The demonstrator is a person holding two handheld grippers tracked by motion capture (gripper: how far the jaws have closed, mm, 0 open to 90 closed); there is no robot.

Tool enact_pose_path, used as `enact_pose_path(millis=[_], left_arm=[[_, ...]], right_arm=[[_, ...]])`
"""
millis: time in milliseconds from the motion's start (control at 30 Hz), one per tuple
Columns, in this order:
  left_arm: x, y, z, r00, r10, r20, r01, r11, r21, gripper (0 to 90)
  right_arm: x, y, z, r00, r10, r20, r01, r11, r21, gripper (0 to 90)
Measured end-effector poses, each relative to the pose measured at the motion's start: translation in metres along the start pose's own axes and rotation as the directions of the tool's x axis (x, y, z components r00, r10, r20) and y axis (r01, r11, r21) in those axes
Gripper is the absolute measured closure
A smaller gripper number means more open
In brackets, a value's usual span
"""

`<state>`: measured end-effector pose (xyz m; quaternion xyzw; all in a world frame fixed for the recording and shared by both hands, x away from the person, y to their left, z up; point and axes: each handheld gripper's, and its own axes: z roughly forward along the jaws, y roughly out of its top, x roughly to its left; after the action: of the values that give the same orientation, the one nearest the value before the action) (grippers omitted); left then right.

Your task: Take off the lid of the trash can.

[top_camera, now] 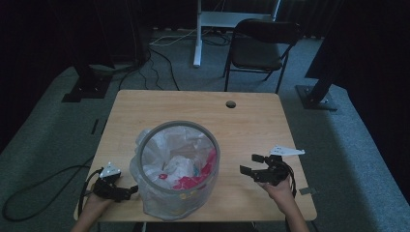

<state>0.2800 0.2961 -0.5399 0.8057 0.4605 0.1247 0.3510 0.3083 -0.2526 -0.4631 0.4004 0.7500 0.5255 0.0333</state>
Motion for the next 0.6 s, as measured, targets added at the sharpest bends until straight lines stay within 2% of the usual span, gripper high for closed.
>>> enact_pose_path(millis=[200, 433, 600], left_arm=[[-0.003, 0.0, 0.001, 0.9998, 0.019, -0.001, -0.019, 0.9997, 0.013, 0.2], [-0.004, 0.0, 0.002, 0.9996, 0.028, 0.006, -0.028, 0.9995, 0.012, 0.2], [-0.006, 0.0, 0.001, 0.9993, 0.038, 0.004, -0.038, 0.9991, 0.017, 0.2]], right_arm=[[0.002, 0.007, -0.008, 1.0, -0.007, -0.005, 0.007, 1.0, -0.027, 11.1], [0.011, 0.031, -0.021, 0.9985, -0.054, 0.01, 0.055, 0.996, -0.066, 11.2], [0.019, 0.051, -0.027, 0.9965, -0.084, -0.009, 0.082, 0.992, -0.095, 12.2]])
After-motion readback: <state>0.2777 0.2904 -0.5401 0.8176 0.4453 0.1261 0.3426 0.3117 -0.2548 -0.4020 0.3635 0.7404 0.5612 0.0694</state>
